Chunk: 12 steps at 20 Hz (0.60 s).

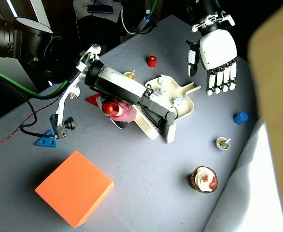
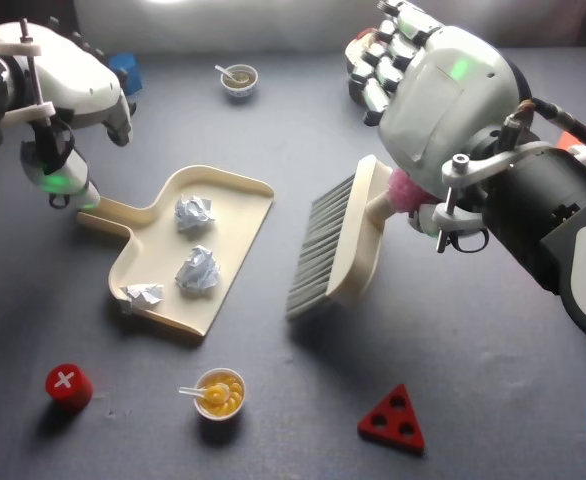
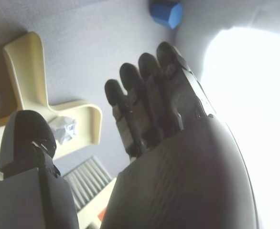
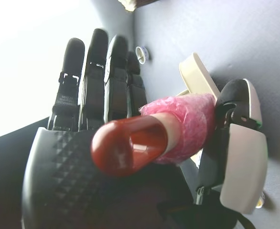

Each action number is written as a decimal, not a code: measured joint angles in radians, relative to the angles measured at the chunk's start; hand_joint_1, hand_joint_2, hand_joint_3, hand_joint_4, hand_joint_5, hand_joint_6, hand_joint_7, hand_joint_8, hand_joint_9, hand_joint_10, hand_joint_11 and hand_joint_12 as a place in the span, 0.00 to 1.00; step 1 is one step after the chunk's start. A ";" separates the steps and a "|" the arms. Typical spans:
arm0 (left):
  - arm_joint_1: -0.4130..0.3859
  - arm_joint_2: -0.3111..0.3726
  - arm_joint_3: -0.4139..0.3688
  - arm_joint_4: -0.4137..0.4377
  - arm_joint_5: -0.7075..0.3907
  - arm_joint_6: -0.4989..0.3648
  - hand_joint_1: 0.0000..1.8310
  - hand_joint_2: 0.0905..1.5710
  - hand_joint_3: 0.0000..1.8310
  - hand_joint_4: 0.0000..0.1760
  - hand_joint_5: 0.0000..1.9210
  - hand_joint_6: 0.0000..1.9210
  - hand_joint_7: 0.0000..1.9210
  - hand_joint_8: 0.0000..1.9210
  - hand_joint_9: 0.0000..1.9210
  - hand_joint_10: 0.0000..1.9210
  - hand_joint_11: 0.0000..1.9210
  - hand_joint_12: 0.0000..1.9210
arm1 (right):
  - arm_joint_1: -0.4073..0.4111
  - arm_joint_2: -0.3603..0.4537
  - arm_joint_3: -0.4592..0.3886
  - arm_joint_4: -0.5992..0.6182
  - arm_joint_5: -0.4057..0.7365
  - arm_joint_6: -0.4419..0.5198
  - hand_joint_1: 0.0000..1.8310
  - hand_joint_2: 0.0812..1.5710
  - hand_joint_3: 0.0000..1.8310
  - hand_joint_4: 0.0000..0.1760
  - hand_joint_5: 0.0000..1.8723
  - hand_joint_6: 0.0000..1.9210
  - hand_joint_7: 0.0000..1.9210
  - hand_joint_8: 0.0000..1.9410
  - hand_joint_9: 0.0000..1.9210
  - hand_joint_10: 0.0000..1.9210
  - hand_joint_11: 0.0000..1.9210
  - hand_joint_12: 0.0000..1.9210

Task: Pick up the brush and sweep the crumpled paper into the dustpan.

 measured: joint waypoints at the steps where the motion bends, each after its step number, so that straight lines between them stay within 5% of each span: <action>1: 0.007 0.002 -0.003 0.000 -0.001 0.000 0.47 0.62 0.00 0.00 0.33 0.00 0.28 0.00 0.22 0.00 0.19 0.01 | 0.005 0.000 0.000 -0.009 0.002 -0.003 0.19 0.58 0.00 0.00 0.00 0.00 0.00 0.00 0.00 0.00 0.00 0.00; 7: 0.022 0.016 -0.031 0.008 0.013 0.001 0.48 0.62 0.00 0.00 0.33 0.01 0.28 0.00 0.21 0.00 0.18 0.00 | 0.030 0.000 -0.009 0.007 0.014 0.000 0.21 0.60 0.00 0.00 0.00 0.00 0.00 0.00 0.00 0.00 0.00 0.00; 12: 0.021 0.031 -0.028 0.034 -0.005 0.000 0.46 0.63 0.00 0.00 0.31 0.00 0.27 0.00 0.21 0.00 0.18 0.00 | 0.055 -0.001 -0.019 0.100 0.015 0.002 0.47 0.61 0.00 0.00 0.04 0.01 0.00 0.00 0.00 0.00 0.00 0.00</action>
